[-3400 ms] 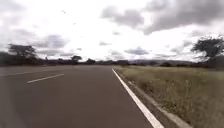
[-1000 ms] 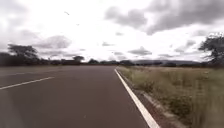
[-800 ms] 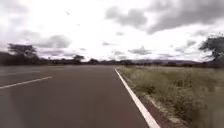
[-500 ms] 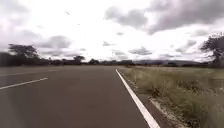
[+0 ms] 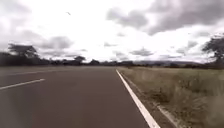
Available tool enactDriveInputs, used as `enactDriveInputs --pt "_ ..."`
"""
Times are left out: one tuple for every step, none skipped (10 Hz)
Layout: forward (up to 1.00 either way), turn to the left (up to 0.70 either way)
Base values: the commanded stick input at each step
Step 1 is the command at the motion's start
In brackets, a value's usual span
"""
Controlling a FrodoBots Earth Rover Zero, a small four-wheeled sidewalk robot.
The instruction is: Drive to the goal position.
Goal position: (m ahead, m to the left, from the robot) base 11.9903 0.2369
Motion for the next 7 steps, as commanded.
enactDriveInputs --pt "0.7 0.0" --pt "0.7 0.0" --pt "0.7 0.0" --pt "0.7 0.0" --pt "0.7 0.0" --pt "0.7 0.0" --pt "0.7 0.0"
